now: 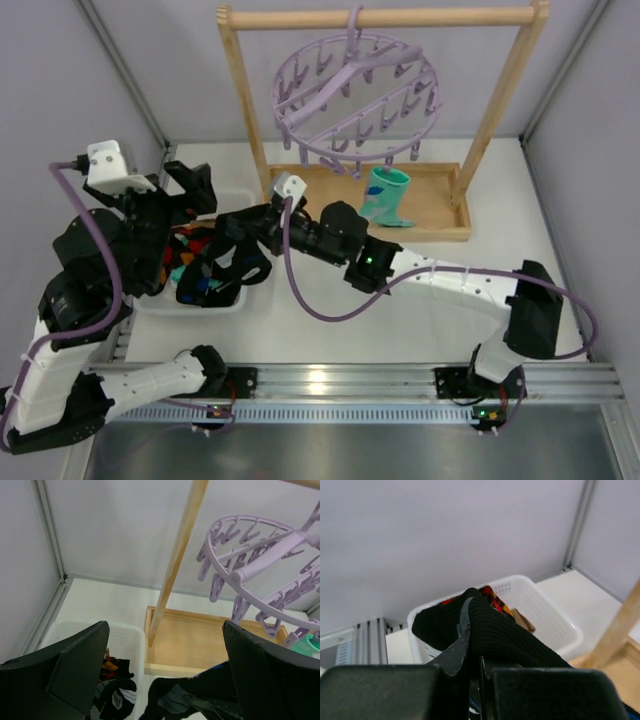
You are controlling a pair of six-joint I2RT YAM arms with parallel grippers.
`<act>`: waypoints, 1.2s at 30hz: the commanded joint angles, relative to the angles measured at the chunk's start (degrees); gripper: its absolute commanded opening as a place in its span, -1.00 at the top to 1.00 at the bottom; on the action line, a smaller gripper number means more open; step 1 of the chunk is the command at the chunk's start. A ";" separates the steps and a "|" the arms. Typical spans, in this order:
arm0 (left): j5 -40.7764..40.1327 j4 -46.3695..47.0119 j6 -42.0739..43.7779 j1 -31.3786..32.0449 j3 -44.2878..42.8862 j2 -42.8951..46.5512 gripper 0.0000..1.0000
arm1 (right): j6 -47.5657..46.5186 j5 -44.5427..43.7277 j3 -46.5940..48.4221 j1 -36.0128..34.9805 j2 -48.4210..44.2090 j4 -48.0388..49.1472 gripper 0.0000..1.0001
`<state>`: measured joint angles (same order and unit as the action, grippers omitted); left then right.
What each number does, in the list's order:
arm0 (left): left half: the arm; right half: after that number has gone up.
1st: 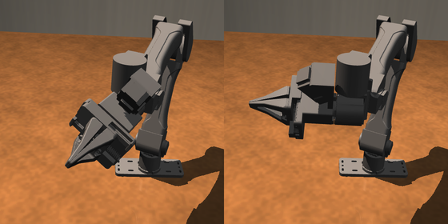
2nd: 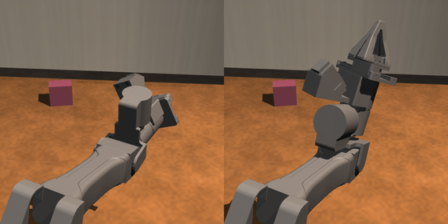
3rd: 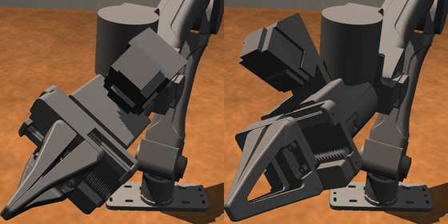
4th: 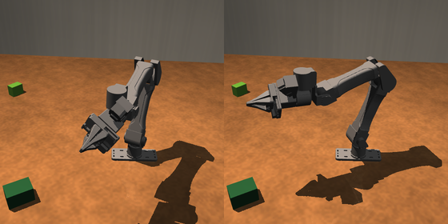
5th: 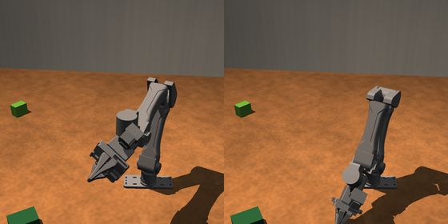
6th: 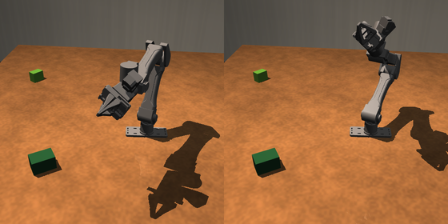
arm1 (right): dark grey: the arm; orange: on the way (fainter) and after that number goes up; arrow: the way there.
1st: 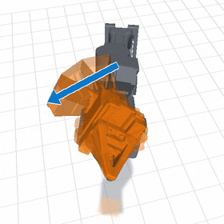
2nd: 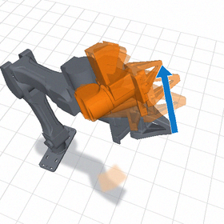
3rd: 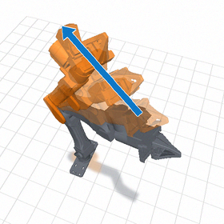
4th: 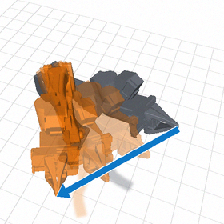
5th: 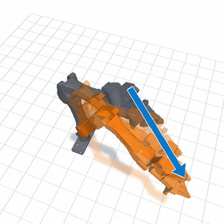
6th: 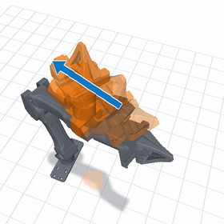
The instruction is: Remove the socks clipped to the hanger
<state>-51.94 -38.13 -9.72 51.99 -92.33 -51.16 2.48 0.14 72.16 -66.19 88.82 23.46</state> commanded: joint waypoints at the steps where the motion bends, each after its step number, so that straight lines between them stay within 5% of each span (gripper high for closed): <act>1: -2.10 1.22 -0.04 -0.13 1.28 1.67 -0.97 | -1.17 6.27 9.91 1.33 6.87 -2.37 1.00; 8: -5.19 1.57 -1.01 -0.13 1.98 3.17 -0.97 | 1.73 4.79 31.16 3.00 33.23 -11.58 1.00; 13: -6.68 1.65 -1.27 -0.13 3.39 3.17 -0.97 | 3.66 0.39 56.67 2.65 54.76 -24.59 1.00; 18: -8.09 1.92 -1.36 -0.13 5.14 5.63 -0.97 | 7.88 -4.97 47.74 2.30 55.15 -19.24 1.00; 27: -8.26 2.18 -1.80 -0.13 7.08 6.68 -0.97 | 5.87 -5.68 49.04 1.07 54.45 -21.44 0.96; 36: -9.76 2.97 -0.75 -0.13 8.39 7.04 -0.97 | 5.43 -3.05 51.14 0.80 46.81 -22.23 0.06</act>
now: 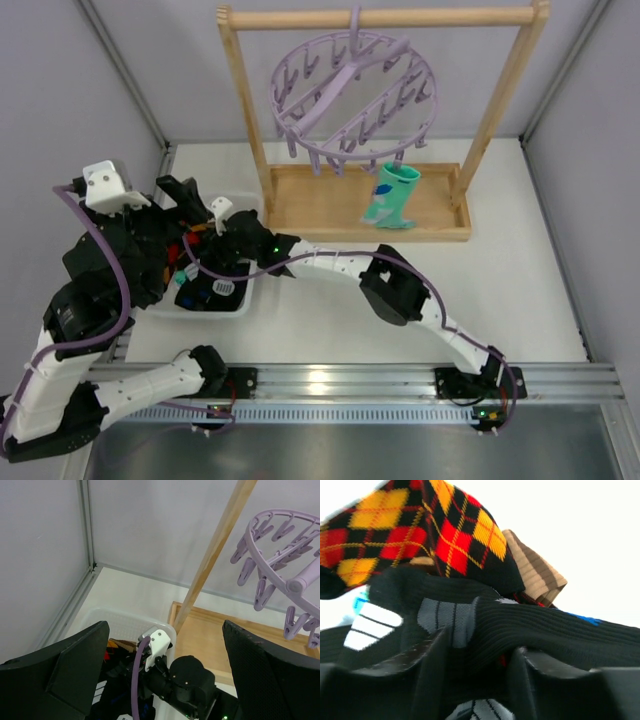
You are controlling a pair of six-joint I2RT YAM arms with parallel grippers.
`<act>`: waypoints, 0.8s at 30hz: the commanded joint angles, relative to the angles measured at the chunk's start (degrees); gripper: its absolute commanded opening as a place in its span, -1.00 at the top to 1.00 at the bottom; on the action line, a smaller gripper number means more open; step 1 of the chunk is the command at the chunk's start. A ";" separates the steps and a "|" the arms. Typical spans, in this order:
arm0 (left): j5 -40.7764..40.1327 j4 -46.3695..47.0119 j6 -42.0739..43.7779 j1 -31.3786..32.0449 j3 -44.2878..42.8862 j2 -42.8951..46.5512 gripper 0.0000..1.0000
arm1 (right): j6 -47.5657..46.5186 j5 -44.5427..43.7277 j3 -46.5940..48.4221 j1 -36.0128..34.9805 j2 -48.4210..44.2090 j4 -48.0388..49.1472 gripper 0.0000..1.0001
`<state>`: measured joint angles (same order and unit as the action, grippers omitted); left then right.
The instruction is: Remove the socks clipped to the hanger
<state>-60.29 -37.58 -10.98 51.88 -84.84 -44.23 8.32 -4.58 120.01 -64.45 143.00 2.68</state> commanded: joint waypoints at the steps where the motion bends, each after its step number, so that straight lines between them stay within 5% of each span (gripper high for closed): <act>1: -1.41 2.51 0.61 -0.02 0.99 0.11 -0.97 | -1.10 1.68 3.30 -0.86 -9.38 -1.71 -0.06; 9: -1.76 4.18 1.14 -0.02 2.04 1.60 -0.96 | -4.18 0.62 -9.68 0.02 -23.36 -1.89 -0.82; 16: 3.59 4.89 2.72 -0.02 2.31 0.12 -0.97 | -5.94 4.23 -44.38 2.30 -52.32 6.90 -0.99; 24: 8.78 4.71 3.51 -0.11 0.90 -4.63 -0.97 | -3.14 1.24 -81.05 9.31 -88.89 4.71 -0.99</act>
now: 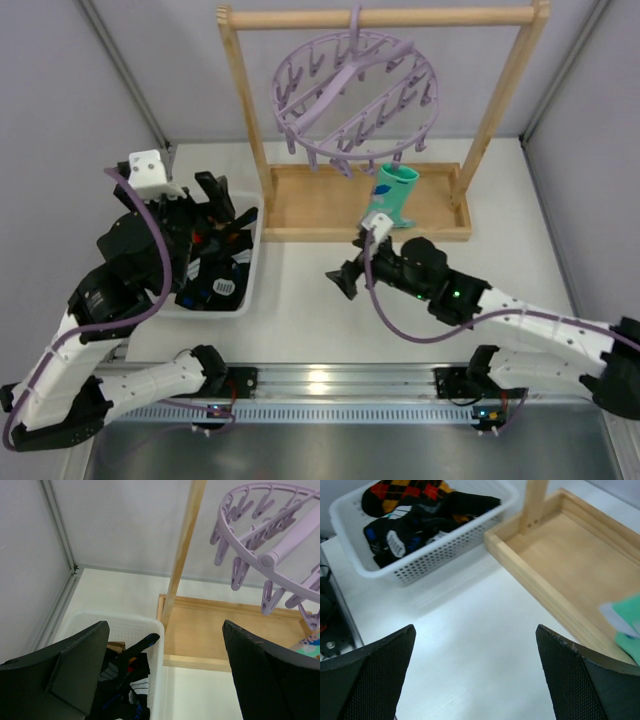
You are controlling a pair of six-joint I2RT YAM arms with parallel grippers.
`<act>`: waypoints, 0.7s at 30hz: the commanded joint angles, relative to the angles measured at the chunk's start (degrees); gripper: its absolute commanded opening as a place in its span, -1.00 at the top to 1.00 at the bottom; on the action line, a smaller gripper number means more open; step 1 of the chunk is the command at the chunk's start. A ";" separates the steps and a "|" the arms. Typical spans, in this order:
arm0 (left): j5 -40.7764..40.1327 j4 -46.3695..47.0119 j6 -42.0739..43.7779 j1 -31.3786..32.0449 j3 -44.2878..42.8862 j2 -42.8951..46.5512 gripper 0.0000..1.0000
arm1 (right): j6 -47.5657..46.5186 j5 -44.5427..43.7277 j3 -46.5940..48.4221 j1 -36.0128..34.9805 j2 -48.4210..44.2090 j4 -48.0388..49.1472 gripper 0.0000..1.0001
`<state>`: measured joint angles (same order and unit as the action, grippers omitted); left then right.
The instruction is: Remove the socks clipped to the hanger
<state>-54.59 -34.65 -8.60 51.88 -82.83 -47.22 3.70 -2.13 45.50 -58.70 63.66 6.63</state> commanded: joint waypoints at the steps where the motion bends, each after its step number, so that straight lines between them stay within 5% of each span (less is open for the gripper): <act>1: 3.61 1.70 1.22 -0.11 -1.20 -1.91 -0.97 | 1.57 -1.47 -8.13 5.16 -12.22 -0.47 -0.99; 6: 9.05 -0.93 0.43 -0.02 -1.37 -2.09 -0.97 | -0.27 1.32 -9.03 20.06 -19.54 -10.14 -0.99; 12: 13.72 -4.37 -2.56 -0.02 2.40 1.60 -0.97 | -2.90 24.78 -5.86 39.33 -10.07 -2.53 -0.99; 16: 13.81 -4.72 -1.68 -0.02 8.46 3.80 -0.97 | -7.22 35.60 -4.19 40.50 -4.43 5.29 -0.92; 21: 13.72 -4.63 -1.24 -0.02 13.57 4.77 -0.97 | -7.57 36.84 -1.64 40.59 4.08 14.09 -0.48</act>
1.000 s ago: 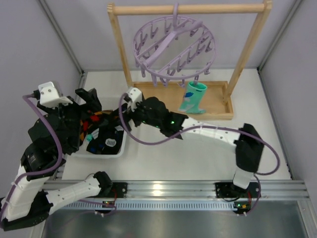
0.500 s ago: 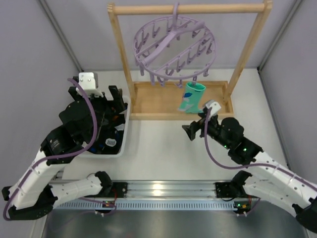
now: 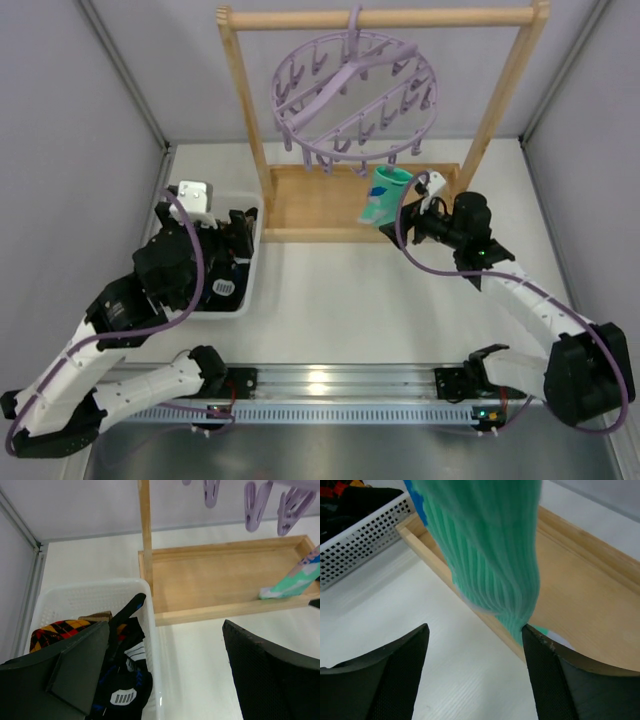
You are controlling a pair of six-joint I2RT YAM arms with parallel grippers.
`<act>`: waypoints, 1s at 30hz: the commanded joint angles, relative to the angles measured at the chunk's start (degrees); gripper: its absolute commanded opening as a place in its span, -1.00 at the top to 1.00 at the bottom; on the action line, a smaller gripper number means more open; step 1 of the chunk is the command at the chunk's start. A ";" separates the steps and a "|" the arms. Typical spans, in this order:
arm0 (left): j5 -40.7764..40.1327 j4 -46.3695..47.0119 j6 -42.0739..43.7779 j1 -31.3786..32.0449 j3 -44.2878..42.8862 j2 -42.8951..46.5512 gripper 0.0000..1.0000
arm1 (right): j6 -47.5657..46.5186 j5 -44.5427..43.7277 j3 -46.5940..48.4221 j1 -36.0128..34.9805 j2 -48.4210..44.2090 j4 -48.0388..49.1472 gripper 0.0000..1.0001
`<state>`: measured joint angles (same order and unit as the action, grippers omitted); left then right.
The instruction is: Remove the socks clipped to the hanger
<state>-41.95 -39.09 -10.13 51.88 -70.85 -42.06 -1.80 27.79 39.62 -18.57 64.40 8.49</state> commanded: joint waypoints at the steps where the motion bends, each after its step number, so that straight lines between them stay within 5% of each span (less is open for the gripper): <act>1: 1.52 -0.20 0.20 -0.02 1.68 -0.30 -0.97 | -1.98 7.62 4.50 0.46 4.49 13.64 -0.40; 3: 2.14 -0.11 0.29 -0.02 1.42 -0.30 -0.97 | -1.19 9.38 5.03 0.37 7.39 16.90 -0.17; 9: 5.30 -0.20 0.02 -0.02 -1.83 -1.44 -0.97 | -2.32 6.50 1.79 -3.39 6.62 22.52 -0.03; 10: 5.65 -0.20 0.02 -0.02 -2.45 -1.70 -0.97 | -2.85 4.49 1.35 -4.28 6.35 22.88 -0.09; 11: 6.26 -0.20 0.02 -0.02 -2.89 -2.05 -0.97 | -3.12 -0.49 0.99 -5.07 6.26 23.15 -0.54; 12: 6.53 -0.20 0.02 -0.02 -3.24 -2.41 -0.97 | -2.86 -3.15 0.90 -5.77 6.52 24.02 -0.61; 15: 6.88 -0.20 0.11 -0.02 -3.94 -2.58 -0.97 | -1.54 -10.90 0.02 -5.78 7.49 25.61 -0.63; 21: 6.45 -0.20 0.02 -0.02 -3.59 -2.15 -0.97 | -1.36 -12.41 -0.06 -5.69 9.95 26.14 -0.60; 28: 6.79 -0.20 -0.50 -0.02 -3.68 -2.06 -0.97 | -1.10 2.87 3.44 -6.22 16.45 28.50 -0.45; 30: 7.94 -0.11 -1.03 -0.02 -4.29 -2.14 -0.97 | 0.39 5.60 3.71 -6.39 18.91 32.37 -0.22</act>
<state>-35.48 -40.77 -10.39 51.88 -73.08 -44.25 -2.83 25.63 40.42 -24.08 80.97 33.52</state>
